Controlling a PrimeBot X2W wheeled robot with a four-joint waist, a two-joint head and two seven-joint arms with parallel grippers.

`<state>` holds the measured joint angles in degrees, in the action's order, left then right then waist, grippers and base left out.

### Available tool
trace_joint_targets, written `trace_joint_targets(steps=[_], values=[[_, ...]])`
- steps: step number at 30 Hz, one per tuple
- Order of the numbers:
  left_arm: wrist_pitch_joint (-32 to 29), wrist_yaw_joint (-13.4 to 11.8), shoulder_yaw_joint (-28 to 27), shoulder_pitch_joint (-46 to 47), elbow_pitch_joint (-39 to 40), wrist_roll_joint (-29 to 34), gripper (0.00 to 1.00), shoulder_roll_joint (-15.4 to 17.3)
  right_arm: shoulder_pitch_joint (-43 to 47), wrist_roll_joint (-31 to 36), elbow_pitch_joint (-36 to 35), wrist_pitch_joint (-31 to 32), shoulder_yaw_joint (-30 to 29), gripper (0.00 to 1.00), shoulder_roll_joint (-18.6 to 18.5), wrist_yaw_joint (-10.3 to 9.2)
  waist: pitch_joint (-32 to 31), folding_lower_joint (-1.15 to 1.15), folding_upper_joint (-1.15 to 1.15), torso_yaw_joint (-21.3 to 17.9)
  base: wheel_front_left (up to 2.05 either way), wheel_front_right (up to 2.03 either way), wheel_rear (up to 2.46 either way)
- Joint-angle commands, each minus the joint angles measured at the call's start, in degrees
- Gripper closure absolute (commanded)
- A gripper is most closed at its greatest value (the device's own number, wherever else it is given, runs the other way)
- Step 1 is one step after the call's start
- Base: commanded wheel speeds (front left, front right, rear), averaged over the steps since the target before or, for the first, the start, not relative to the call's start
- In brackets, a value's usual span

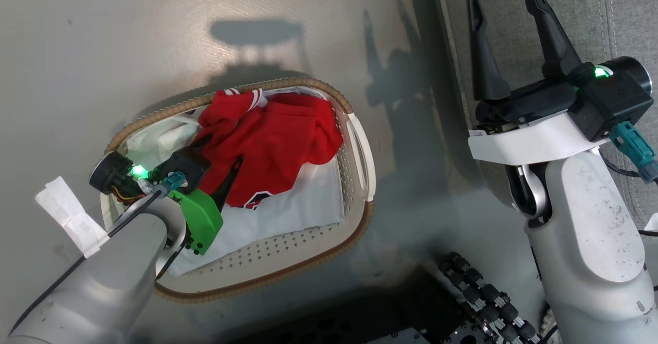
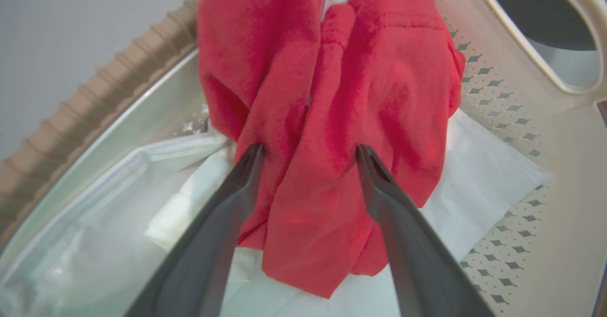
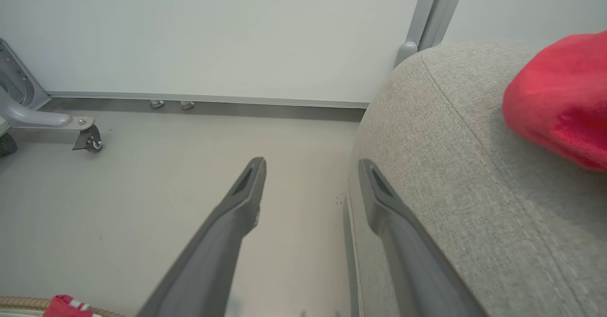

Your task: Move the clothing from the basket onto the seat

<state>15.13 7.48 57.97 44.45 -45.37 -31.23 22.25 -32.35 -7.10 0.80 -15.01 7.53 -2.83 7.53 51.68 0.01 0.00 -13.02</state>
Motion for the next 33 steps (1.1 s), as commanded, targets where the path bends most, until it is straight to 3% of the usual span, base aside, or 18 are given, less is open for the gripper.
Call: trace_joint_targets(steps=[1,16,17,18,26,33], values=[[0.02,0.03,0.64,1.45,-0.55,-0.18,0.00,0.33,-0.05,-0.27,-0.27,-0.25,-0.16,0.00,-0.14,-0.08,0.88,-0.01,0.00,-0.59,0.00,0.00,0.00],[0.02,0.03,13.50,6.64,-1.85,-6.25,0.00,-1.34,1.20,-0.75,-0.84,-0.25,-0.35,0.00,-0.13,-0.08,1.95,-0.01,0.00,-1.02,0.00,0.00,0.00],[0.02,0.03,13.90,6.54,-2.14,-6.61,0.19,-1.51,1.27,-0.69,-0.82,-0.25,-0.42,0.00,-0.14,-0.08,1.90,-0.01,0.00,-1.02,0.00,0.00,0.00],[0.02,0.03,14.24,6.54,-2.36,-6.81,1.00,-1.53,1.30,-0.62,-0.80,-0.25,-0.46,0.00,-0.14,-0.08,1.87,-0.01,0.00,-1.02,0.00,0.00,0.00],[0.02,0.03,15.13,5.69,-1.66,-10.10,1.00,-1.10,0.97,-1.02,0.26,-0.25,-0.91,0.00,-0.14,-0.08,-0.62,-0.01,0.00,-0.72,0.00,0.00,0.00],[0.03,0.03,13.20,2.68,1.62,-10.14,1.00,-0.90,1.28,-1.19,3.15,-0.25,0.69,0.00,-0.16,-0.08,-7.25,-0.01,0.00,0.13,0.00,0.00,0.00]])
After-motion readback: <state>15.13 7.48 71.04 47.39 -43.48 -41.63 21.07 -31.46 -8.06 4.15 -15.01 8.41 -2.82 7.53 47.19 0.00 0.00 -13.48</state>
